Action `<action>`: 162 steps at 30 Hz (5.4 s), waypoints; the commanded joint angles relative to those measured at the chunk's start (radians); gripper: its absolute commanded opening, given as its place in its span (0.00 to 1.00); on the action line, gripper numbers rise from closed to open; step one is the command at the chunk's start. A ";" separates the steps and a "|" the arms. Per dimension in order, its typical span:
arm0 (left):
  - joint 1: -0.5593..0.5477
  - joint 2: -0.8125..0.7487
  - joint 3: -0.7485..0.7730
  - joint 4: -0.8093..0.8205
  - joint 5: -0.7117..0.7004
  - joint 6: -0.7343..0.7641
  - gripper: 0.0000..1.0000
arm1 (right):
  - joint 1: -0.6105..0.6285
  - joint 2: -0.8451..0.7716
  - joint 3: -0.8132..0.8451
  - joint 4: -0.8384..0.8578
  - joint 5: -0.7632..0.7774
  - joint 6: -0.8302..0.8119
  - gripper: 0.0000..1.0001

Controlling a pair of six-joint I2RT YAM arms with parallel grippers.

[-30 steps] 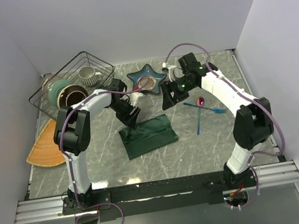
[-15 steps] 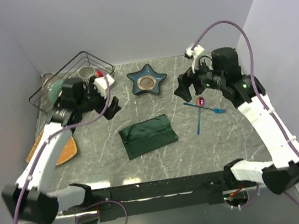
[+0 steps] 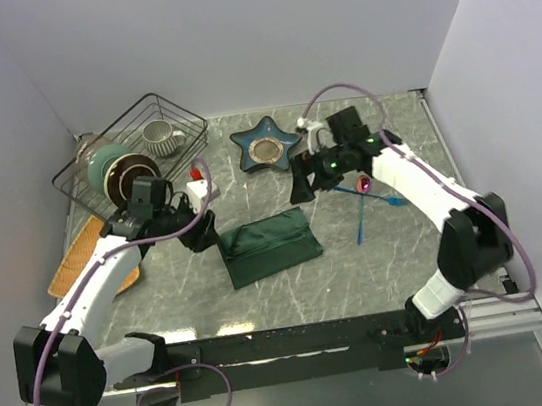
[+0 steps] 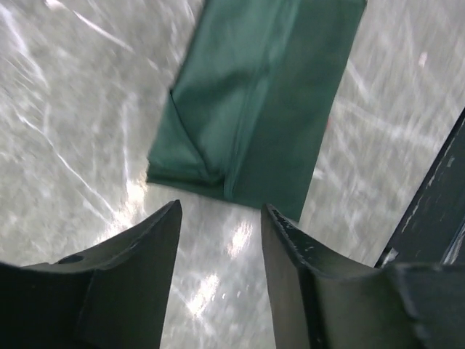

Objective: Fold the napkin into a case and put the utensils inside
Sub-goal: Smooth out the 2/3-rectangle-folded napkin at the center of the board, then pick up the 2/3-rectangle-folded napkin from the center of the board.

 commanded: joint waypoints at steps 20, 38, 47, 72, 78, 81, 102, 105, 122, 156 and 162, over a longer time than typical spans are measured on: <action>-0.229 0.112 -0.136 0.169 -0.203 0.432 0.57 | 0.039 0.314 0.047 -0.013 0.097 0.069 0.60; -0.399 0.351 -0.035 0.425 -0.251 0.305 0.52 | 0.009 0.171 -0.123 -0.022 -0.113 0.196 0.50; -0.471 0.505 0.068 0.511 -0.249 0.293 0.54 | 0.006 0.202 -0.234 0.088 -0.202 0.299 0.44; -0.484 0.629 0.120 0.551 -0.292 0.291 0.35 | -0.012 0.369 -0.263 0.099 -0.083 0.299 0.17; -0.479 0.623 0.111 0.598 -0.329 0.284 0.30 | -0.012 0.374 -0.261 0.096 -0.080 0.304 0.16; -0.476 0.626 0.117 0.602 -0.343 0.277 0.28 | -0.012 0.369 -0.266 0.098 -0.080 0.305 0.16; -0.421 0.340 0.131 0.344 -0.122 0.116 0.71 | -0.014 0.205 -0.163 0.027 -0.178 0.285 0.21; -0.345 0.255 0.114 0.292 -0.105 -0.038 0.68 | -0.014 0.167 -0.152 0.048 -0.192 0.304 0.24; -0.079 0.299 -0.035 0.198 -0.197 -0.125 0.35 | 0.009 0.335 -0.010 0.236 -0.118 0.410 0.35; -0.546 0.035 -0.264 0.364 -0.551 0.035 0.60 | 0.040 0.476 -0.126 0.268 -0.014 0.364 0.33; -0.663 0.195 -0.250 0.474 -0.608 0.020 0.58 | 0.042 0.475 -0.131 0.262 -0.004 0.357 0.33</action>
